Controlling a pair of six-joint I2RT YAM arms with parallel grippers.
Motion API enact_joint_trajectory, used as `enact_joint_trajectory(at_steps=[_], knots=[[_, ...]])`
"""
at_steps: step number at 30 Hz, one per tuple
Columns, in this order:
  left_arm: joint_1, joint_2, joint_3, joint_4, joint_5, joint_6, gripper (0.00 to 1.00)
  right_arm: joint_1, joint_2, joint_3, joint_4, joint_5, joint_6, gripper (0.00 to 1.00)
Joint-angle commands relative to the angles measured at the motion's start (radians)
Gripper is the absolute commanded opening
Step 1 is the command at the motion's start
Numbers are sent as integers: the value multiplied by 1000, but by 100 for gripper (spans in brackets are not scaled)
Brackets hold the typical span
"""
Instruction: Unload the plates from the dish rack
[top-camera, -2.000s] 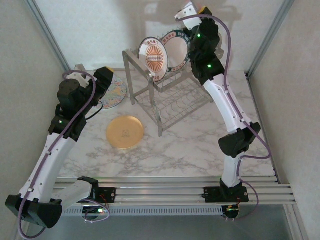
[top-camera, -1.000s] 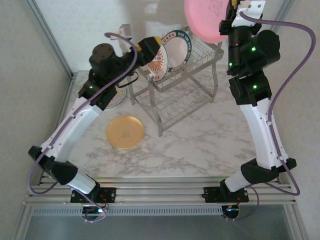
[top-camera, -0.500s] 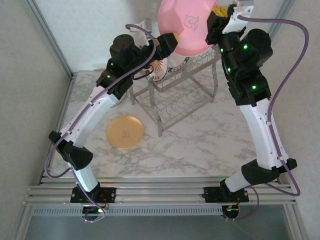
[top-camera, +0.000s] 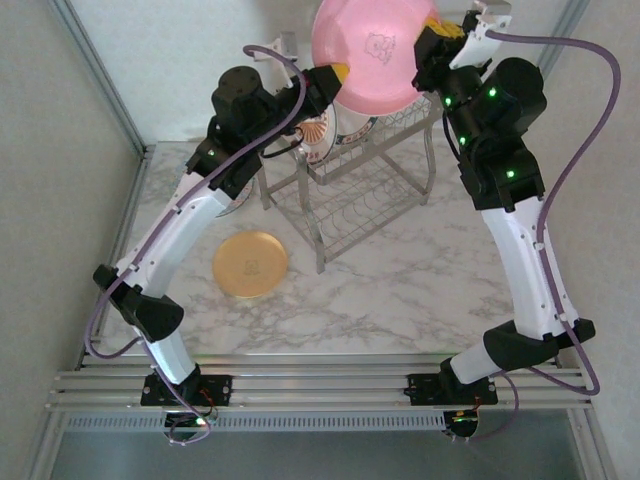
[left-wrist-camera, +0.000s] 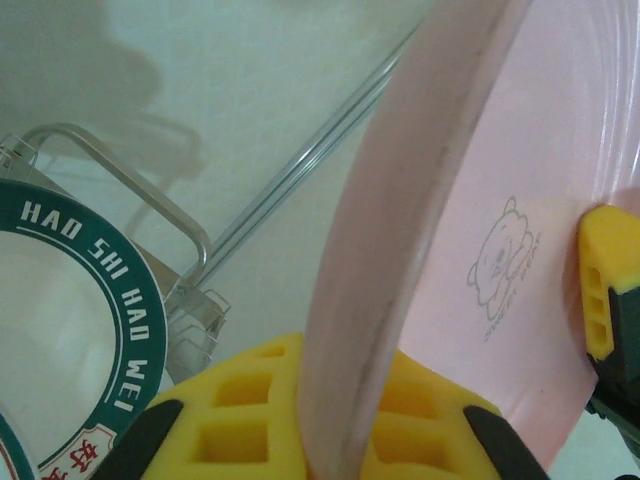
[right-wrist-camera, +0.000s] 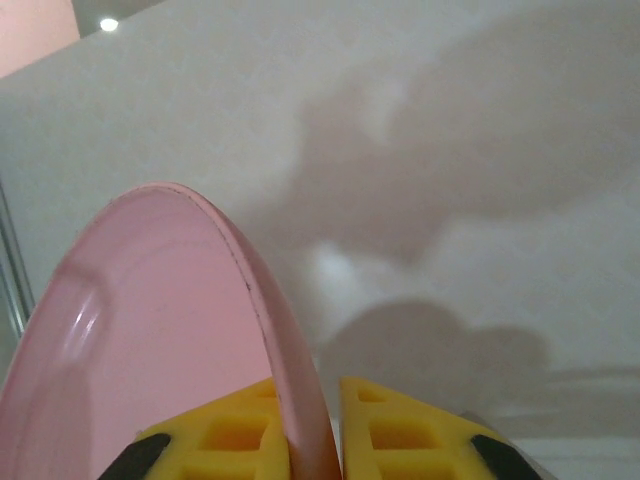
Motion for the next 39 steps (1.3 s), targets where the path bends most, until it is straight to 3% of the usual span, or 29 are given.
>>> enact_joint_trajectory(at_steps=[1, 3, 4, 6, 9, 13, 21, 29, 33, 39], knots=[[3, -10, 5, 19, -23, 8, 0, 21, -7, 20, 4, -111, 34, 0], [12, -20, -8, 46, -14, -17, 0, 22, 1, 32, -14, -123, 38, 1], [18, -27, -15, 59, -9, -32, 0, 21, 2, 35, -17, -125, 38, 10], [34, -45, -40, 94, 2, -67, 0, 22, 1, 35, -16, -127, 41, 37], [60, -76, -74, 141, 14, -108, 0, 22, 0, 35, -9, -138, 41, 63], [98, -122, -112, 161, 25, -142, 0, 22, -6, 31, 11, -175, 40, 77], [215, -306, -303, 151, 12, -197, 0, 22, -10, -1, 105, -334, 64, 83], [379, -568, -590, 118, 2, -304, 0, 24, -4, -19, 100, -395, 92, 83], [439, -705, -723, 16, -44, -356, 0, 27, -4, -16, 62, -411, 110, 83], [450, -848, -822, -260, -175, -371, 0, 34, -25, -40, -11, -424, 148, 82]])
